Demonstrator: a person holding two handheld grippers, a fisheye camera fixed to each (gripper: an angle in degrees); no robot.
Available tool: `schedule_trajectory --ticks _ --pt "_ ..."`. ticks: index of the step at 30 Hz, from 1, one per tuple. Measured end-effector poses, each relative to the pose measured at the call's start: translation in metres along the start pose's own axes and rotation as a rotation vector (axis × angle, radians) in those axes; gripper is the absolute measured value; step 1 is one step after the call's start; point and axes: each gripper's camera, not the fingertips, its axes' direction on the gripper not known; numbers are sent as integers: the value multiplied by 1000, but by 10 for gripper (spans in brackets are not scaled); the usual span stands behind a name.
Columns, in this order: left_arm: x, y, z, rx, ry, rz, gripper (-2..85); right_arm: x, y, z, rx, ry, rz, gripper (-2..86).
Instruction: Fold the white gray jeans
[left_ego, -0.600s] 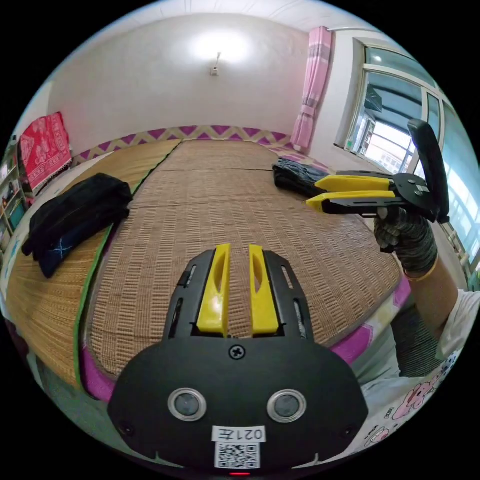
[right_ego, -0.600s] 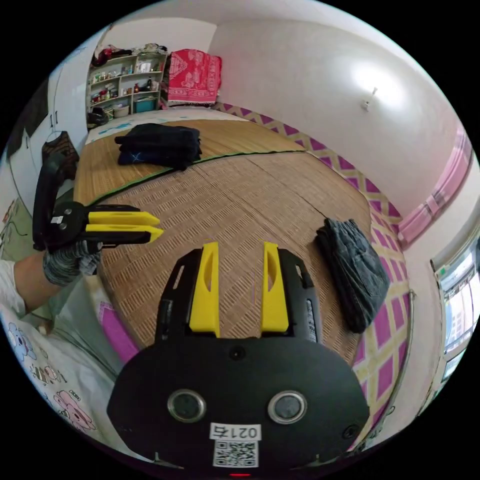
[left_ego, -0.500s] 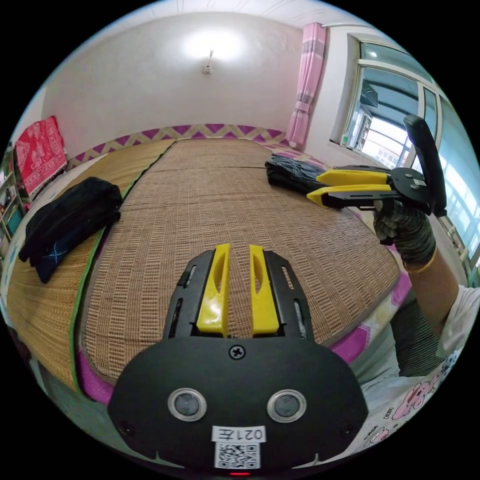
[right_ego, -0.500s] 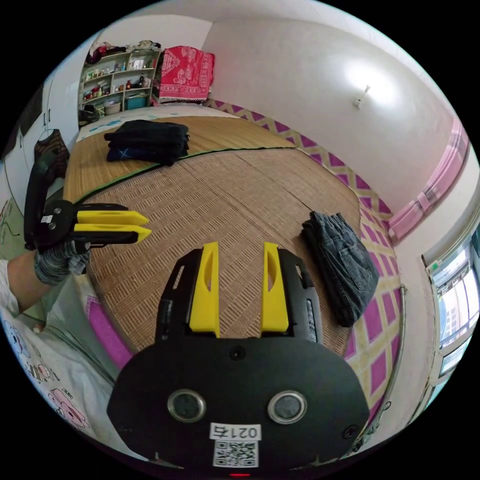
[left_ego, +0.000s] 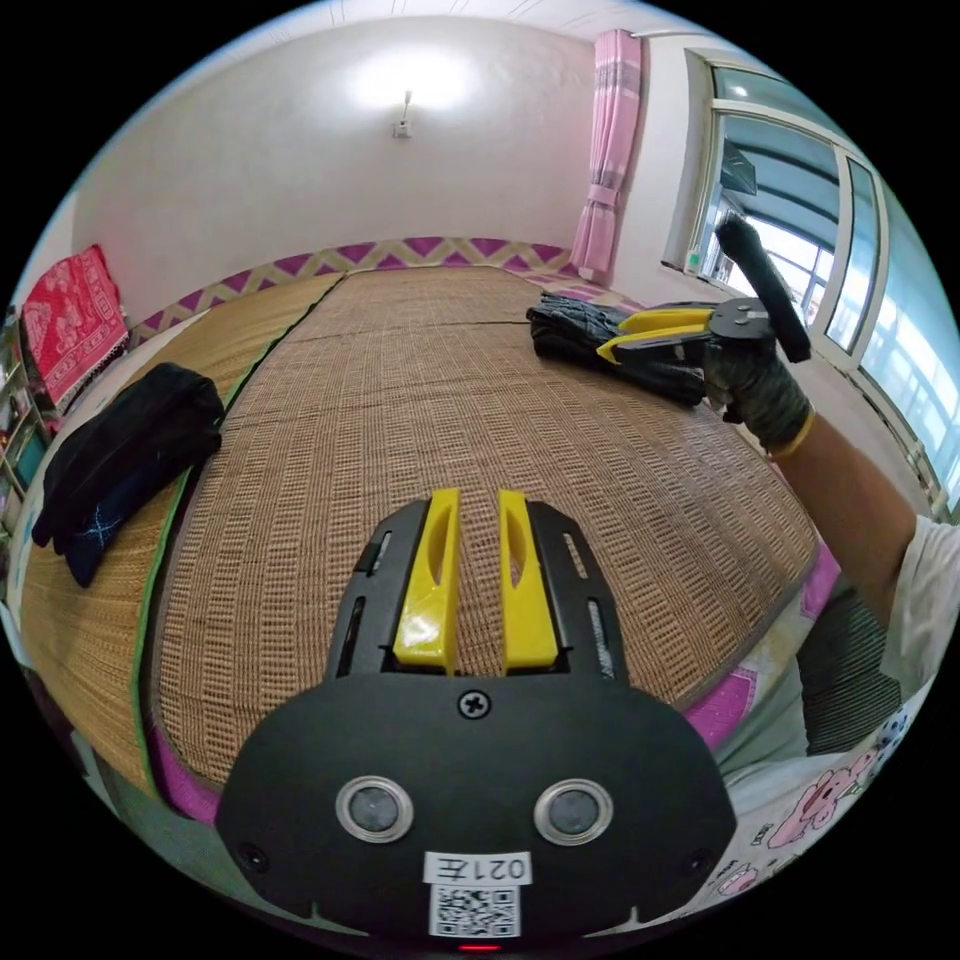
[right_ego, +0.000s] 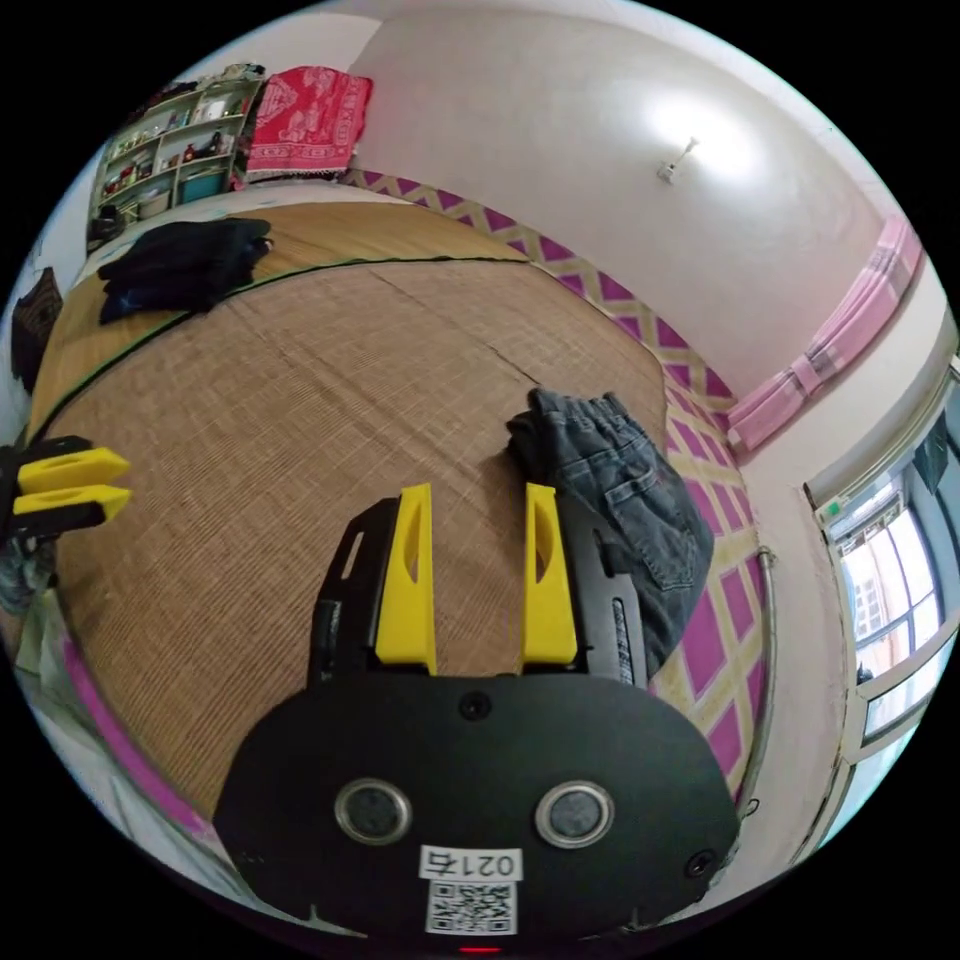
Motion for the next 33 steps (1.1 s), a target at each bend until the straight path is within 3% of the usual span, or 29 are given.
schedule_trajectory --ticks 5,16,20,26,30,33 --pt "-1 -10 10 9 -15 -35 43 35 -42 40 44 -6 -22 134" --pt "-21 -13 22 -4 -45 -81 17 70 -91 108 -95 55 -84 122" --pt "-28 -8 26 -11 -51 -78 19 80 -96 99 -114 102 -57 93" --pt "-39 -2 23 -10 -52 -80 23 143 -99 71 -96 -58 108 53" --pt "-51 6 20 -9 -45 -84 23 205 -91 17 -14 -163 275 31" --pt "-66 15 19 -16 -13 -102 24 232 -79 -41 38 -219 277 25"
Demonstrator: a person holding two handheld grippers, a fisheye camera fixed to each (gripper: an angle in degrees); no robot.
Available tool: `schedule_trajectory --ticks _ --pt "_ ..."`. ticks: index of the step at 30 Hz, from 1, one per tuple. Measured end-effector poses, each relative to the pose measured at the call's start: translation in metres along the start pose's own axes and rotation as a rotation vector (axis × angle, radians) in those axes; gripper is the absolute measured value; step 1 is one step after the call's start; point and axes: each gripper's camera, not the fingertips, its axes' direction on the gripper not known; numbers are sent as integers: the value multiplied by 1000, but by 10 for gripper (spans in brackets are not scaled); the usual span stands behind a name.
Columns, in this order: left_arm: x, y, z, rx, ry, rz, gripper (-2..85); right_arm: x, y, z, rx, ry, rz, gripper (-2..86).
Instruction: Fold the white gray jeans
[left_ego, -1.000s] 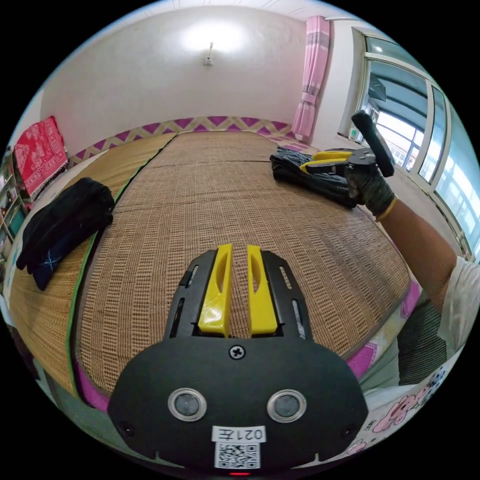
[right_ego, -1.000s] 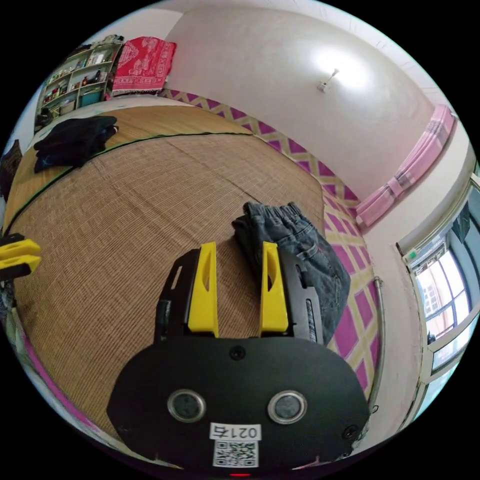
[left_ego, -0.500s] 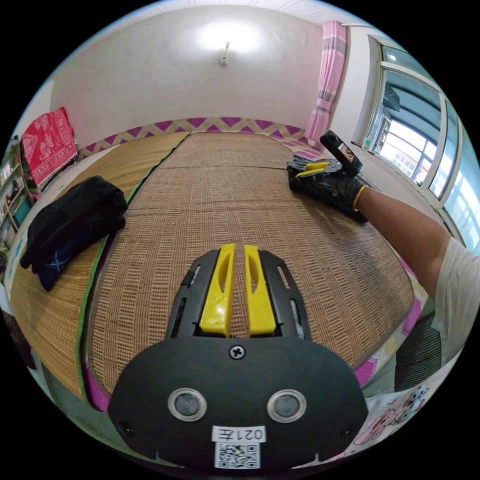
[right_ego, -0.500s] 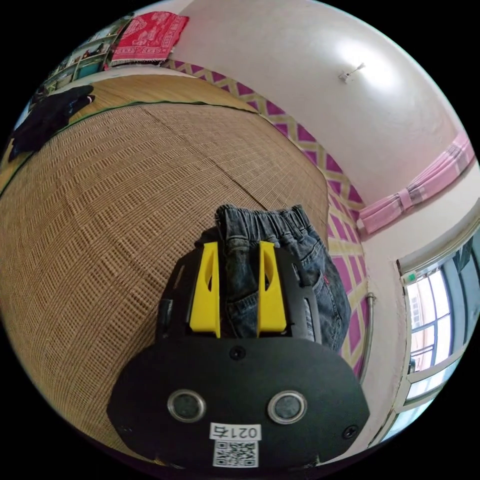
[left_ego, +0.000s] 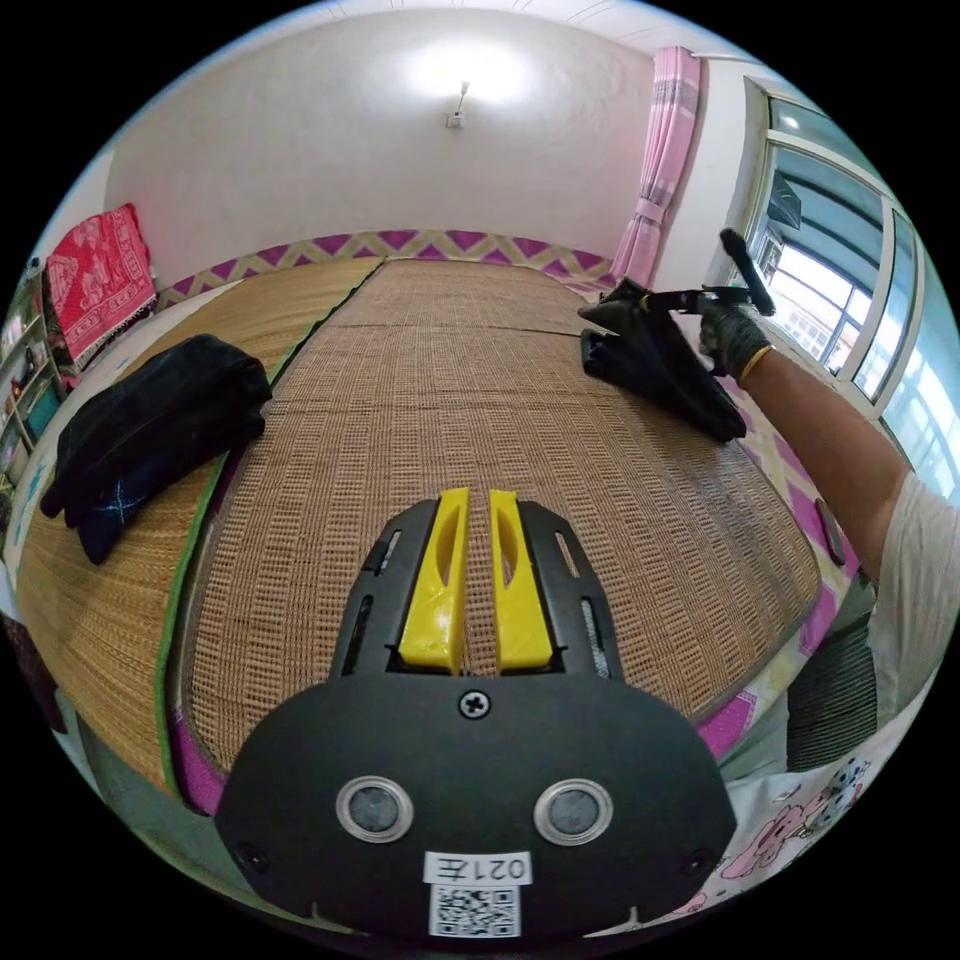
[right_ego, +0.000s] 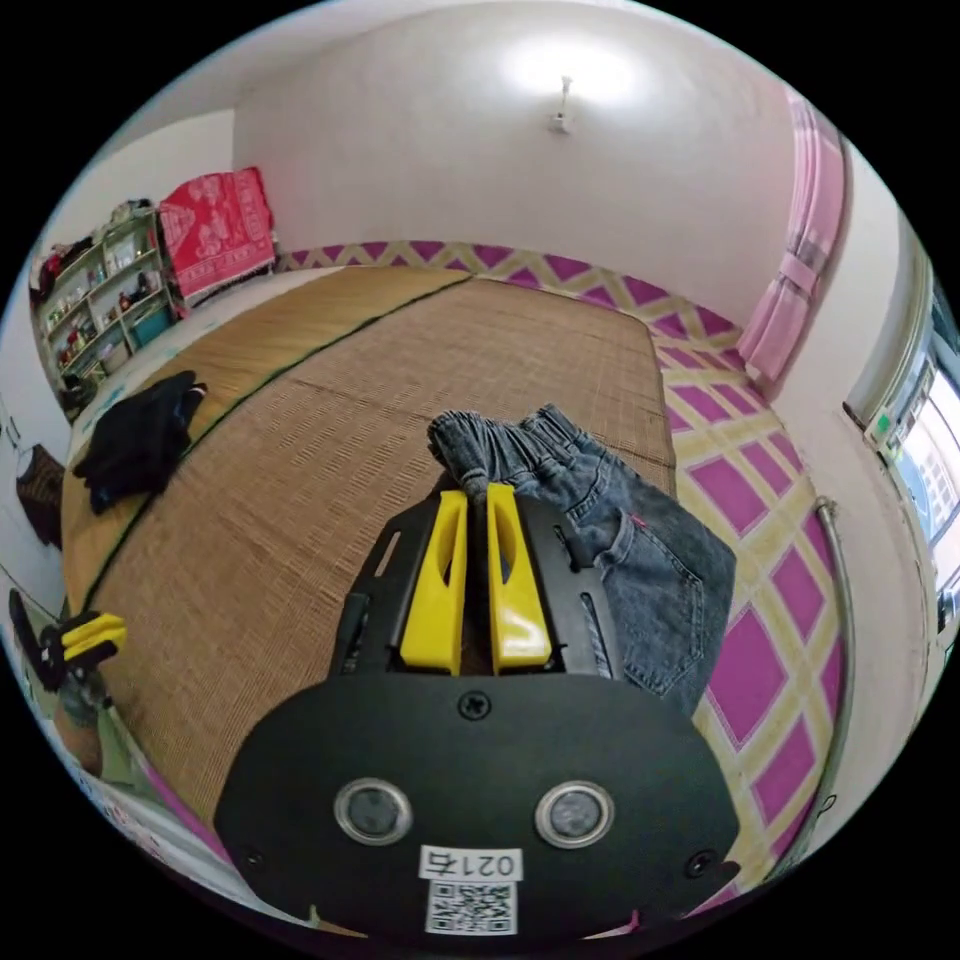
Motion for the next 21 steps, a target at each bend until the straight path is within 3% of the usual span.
schedule_trajectory --ticks 7,10,15,18,21 --pt "-39 22 -10 -3 118 -40 27 -65 30 -102 -19 -207 -183 23" --pt "-66 33 -27 11 122 -83 34 -127 41 -111 -65 -385 -246 24" --pt "-119 52 -60 21 81 -144 54 -196 52 -80 -208 -839 -157 26" --pt "-149 63 -70 24 125 -160 67 -178 58 -88 -163 -906 -76 28" --pt "-167 65 -61 32 306 -179 87 -132 60 -99 -127 -1011 0 29"
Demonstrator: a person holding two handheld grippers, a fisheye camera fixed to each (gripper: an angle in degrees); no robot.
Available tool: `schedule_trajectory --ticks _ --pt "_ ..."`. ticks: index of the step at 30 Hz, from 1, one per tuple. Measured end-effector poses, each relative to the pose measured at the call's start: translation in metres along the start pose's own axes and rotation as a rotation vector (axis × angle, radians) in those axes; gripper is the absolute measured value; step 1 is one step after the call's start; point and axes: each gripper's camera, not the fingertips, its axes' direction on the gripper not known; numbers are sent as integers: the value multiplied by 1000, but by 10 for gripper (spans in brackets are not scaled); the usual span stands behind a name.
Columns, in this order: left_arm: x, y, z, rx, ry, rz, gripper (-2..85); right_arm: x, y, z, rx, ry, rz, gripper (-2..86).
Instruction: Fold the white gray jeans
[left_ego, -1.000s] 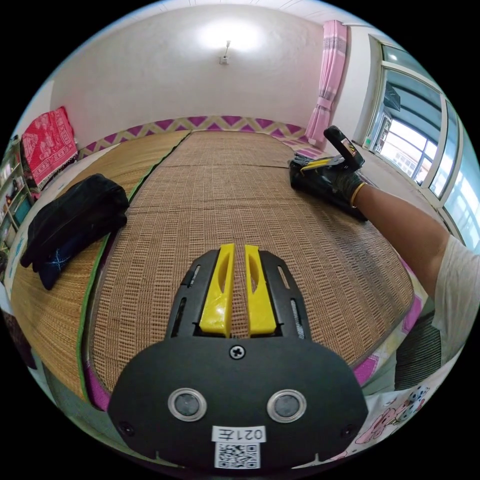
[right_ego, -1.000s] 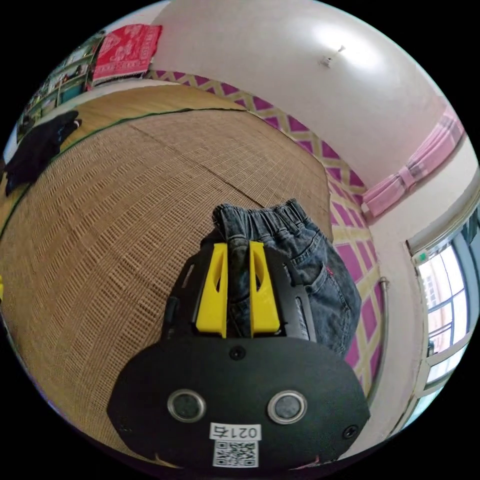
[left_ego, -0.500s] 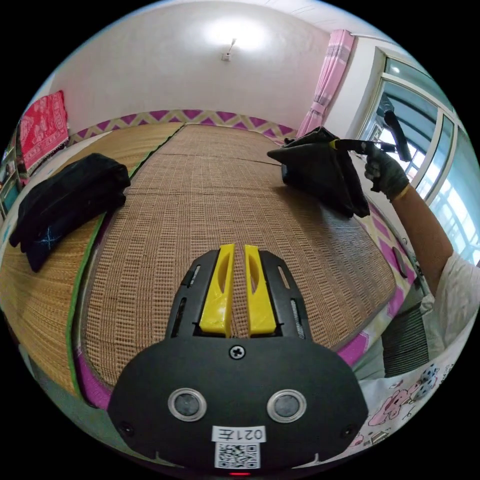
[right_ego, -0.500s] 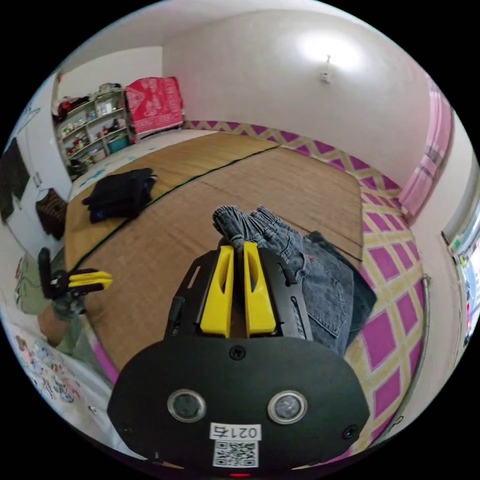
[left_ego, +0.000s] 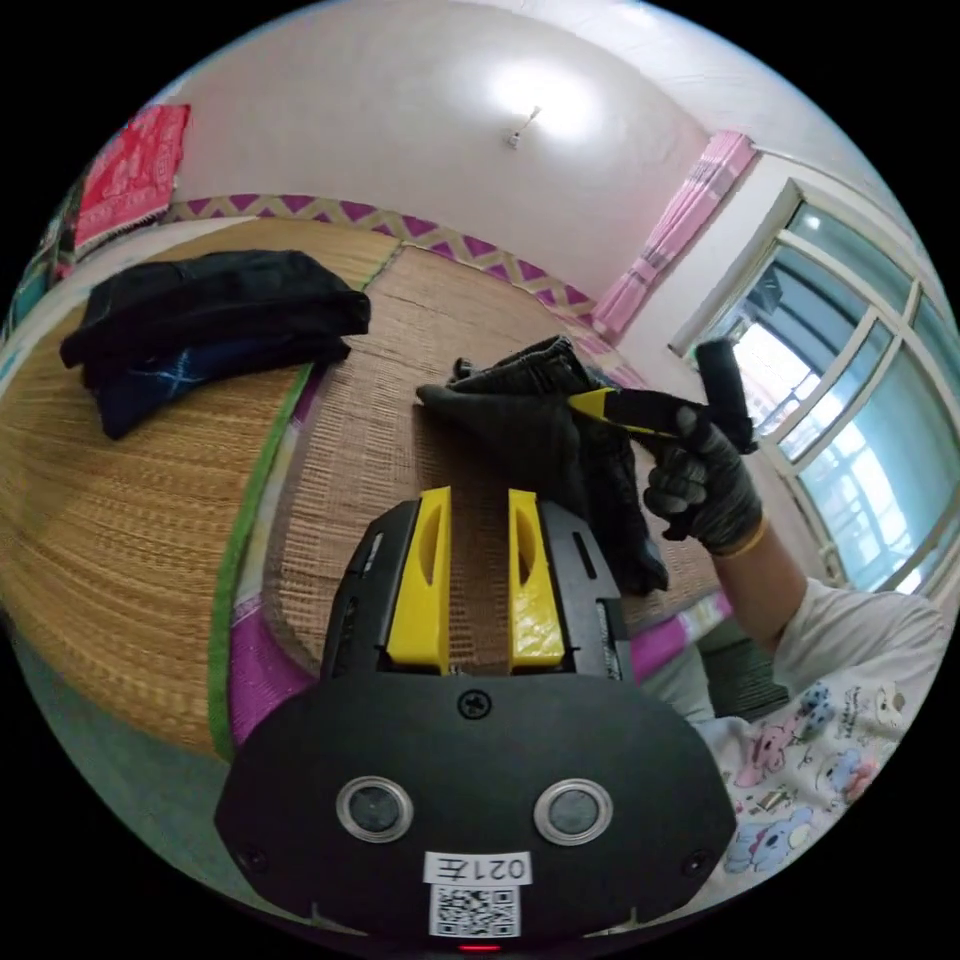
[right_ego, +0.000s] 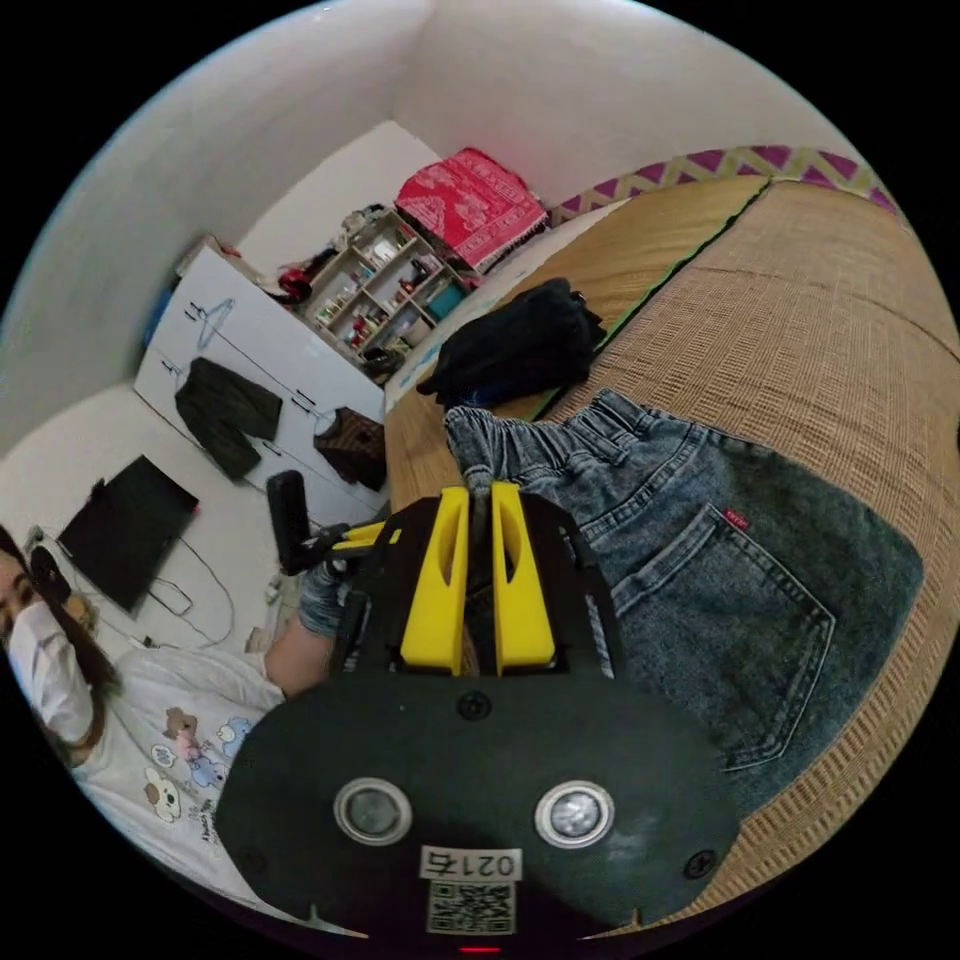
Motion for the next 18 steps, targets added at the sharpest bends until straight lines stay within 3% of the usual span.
schedule_trajectory --ticks 4,10,15,18 --pt "-15 -9 24 29 142 -62 108 20 1 -52 53 -110 62 26" --pt "-22 -19 60 -17 -73 -92 132 25 32 -217 298 -33 95 22" --pt "-37 -23 102 -161 -89 -114 125 46 150 -422 642 93 212 21" --pt "-32 -25 114 -176 -113 -94 86 74 230 -485 726 205 396 20"
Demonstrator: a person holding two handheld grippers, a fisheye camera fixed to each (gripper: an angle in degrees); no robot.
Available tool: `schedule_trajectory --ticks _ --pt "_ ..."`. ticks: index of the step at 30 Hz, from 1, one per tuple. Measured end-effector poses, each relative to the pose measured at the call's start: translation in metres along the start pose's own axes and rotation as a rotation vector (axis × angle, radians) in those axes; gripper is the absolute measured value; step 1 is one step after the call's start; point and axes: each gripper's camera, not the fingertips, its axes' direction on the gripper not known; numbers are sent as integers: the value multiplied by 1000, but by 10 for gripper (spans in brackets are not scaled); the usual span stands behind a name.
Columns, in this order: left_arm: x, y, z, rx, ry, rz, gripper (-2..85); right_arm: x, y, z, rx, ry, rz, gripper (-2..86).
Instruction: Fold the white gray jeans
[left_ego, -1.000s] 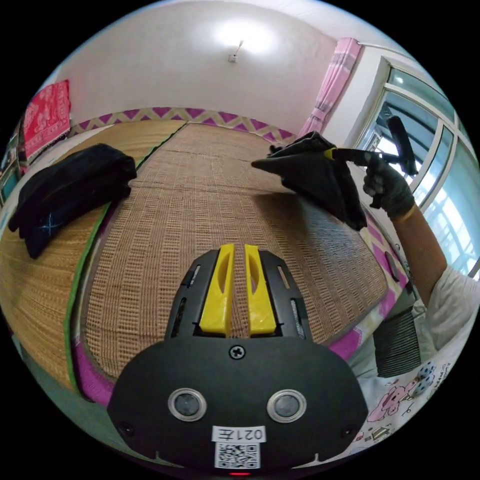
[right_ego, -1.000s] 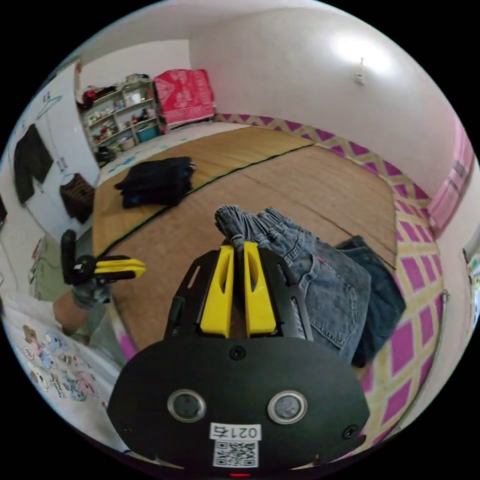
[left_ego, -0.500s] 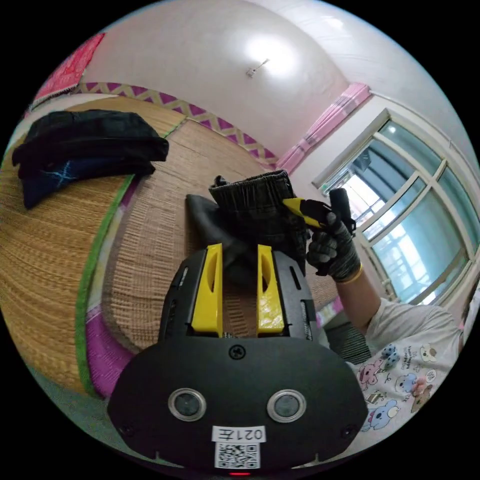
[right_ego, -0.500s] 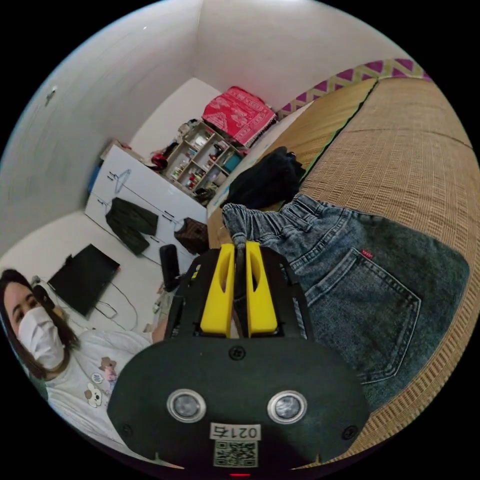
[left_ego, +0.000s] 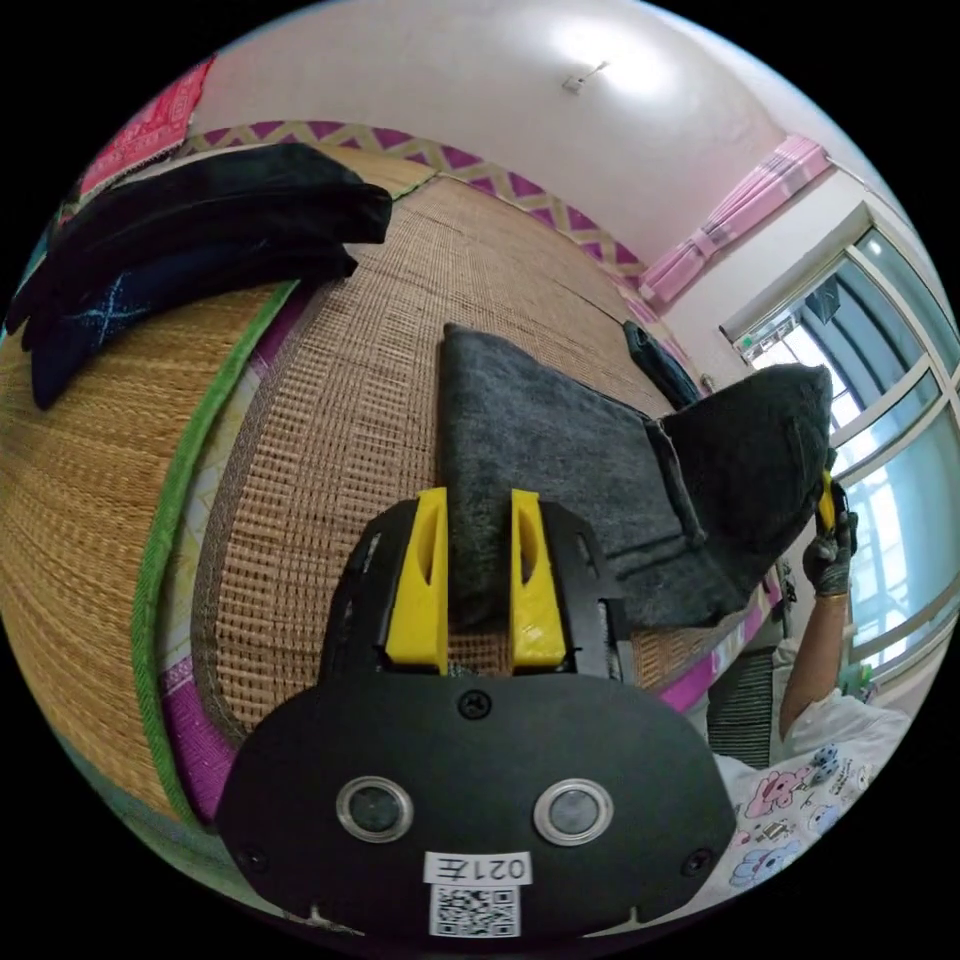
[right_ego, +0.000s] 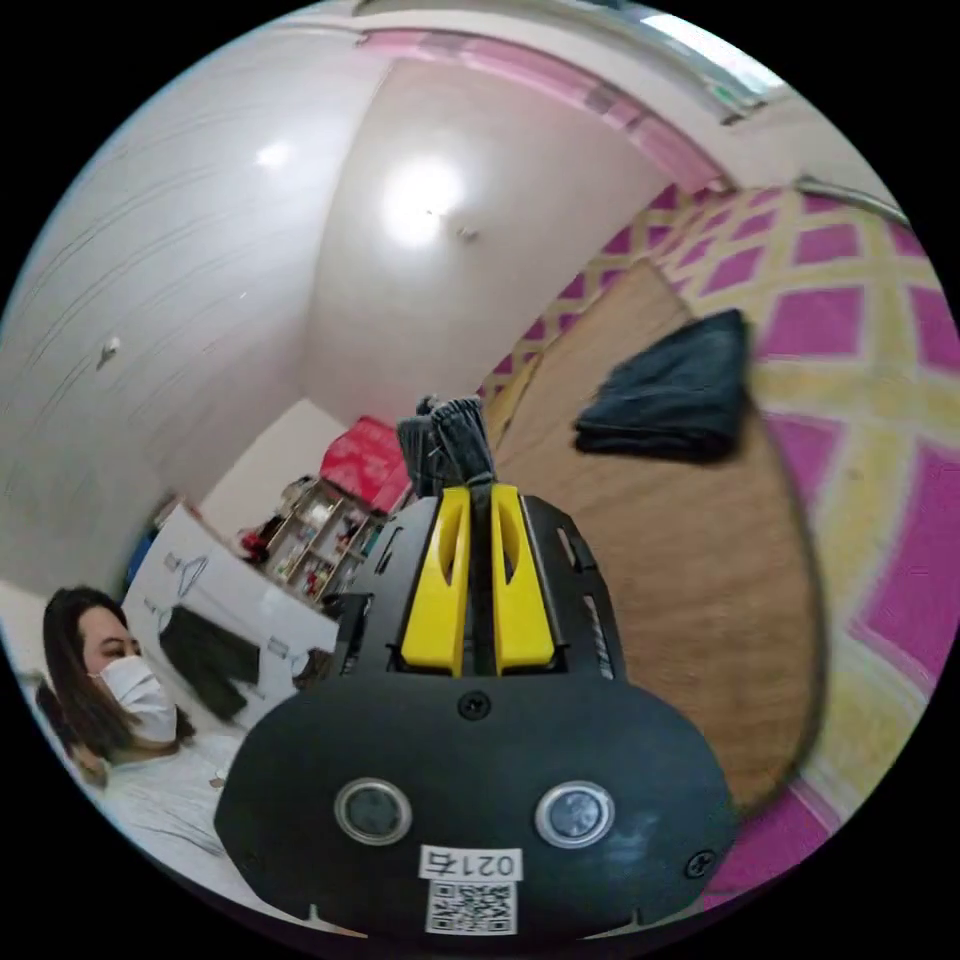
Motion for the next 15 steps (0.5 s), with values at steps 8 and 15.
schedule_trajectory --ticks 8,15 --pt "50 -7 31 -39 -95 76 39 142 56 -48 25 -15 440 14" --pt "92 -24 51 2 5 135 33 99 20 -82 52 14 322 17"
